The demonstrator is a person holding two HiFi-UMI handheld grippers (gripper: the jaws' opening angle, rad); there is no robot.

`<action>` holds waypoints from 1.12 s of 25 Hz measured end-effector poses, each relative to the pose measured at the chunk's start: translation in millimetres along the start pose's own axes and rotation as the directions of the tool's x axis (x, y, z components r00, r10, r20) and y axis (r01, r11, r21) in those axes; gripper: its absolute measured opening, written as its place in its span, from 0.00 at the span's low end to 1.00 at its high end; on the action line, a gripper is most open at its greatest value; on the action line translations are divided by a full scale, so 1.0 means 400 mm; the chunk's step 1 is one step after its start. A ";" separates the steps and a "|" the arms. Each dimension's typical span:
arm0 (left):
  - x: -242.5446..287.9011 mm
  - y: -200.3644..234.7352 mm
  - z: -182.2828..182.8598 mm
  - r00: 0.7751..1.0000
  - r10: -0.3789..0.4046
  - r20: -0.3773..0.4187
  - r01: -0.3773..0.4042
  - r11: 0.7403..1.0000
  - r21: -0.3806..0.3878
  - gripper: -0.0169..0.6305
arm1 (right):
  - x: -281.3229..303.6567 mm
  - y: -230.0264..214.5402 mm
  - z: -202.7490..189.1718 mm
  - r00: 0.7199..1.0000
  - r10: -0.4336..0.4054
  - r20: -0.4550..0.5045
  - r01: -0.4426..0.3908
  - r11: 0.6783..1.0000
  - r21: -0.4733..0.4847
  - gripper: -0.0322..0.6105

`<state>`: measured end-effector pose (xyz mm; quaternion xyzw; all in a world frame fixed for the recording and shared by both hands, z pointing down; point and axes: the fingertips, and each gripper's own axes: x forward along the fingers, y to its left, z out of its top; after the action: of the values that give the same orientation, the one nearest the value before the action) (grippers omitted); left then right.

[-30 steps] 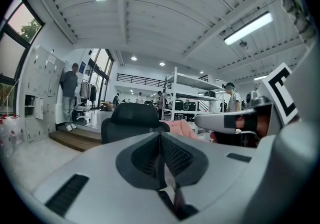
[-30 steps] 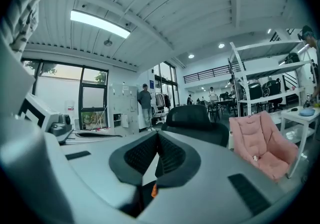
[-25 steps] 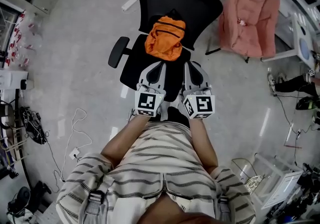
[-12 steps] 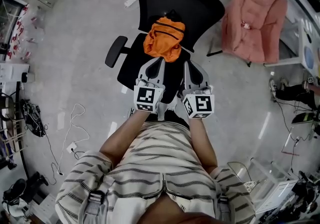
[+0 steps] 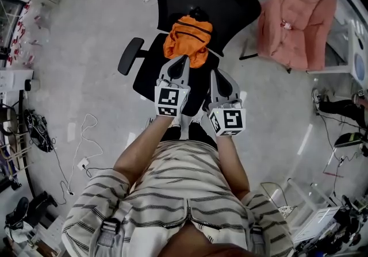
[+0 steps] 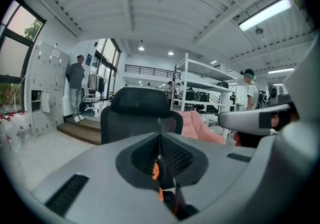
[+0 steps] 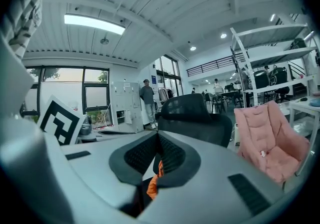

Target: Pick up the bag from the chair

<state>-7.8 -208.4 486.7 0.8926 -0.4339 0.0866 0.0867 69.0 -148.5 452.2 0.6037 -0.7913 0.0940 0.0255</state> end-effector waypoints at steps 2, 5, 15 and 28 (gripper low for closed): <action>0.022 0.007 -0.010 1.000 0.002 -0.009 -0.002 1.000 -0.001 0.06 | 0.002 -0.003 -0.012 1.000 -0.001 -0.009 0.001 1.000 0.002 0.08; 0.060 0.020 -0.028 1.000 0.007 -0.026 -0.007 1.000 -0.013 0.06 | 0.006 -0.007 -0.028 1.000 0.000 -0.022 0.000 1.000 0.008 0.08; 0.181 0.040 -0.064 0.998 0.005 -0.059 -0.007 1.000 -0.024 0.06 | 0.016 -0.035 -0.063 0.998 -0.008 -0.054 0.009 1.000 0.014 0.08; 0.331 0.061 -0.129 0.994 0.000 -0.113 -0.005 0.999 -0.045 0.07 | 0.043 -0.081 -0.121 0.995 -0.015 -0.096 0.018 0.999 0.036 0.08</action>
<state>49.4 -311.7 569.2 0.8836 -0.4312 0.1272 0.1310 92.0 -164.4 506.3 0.6052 -0.7823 0.1371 0.0533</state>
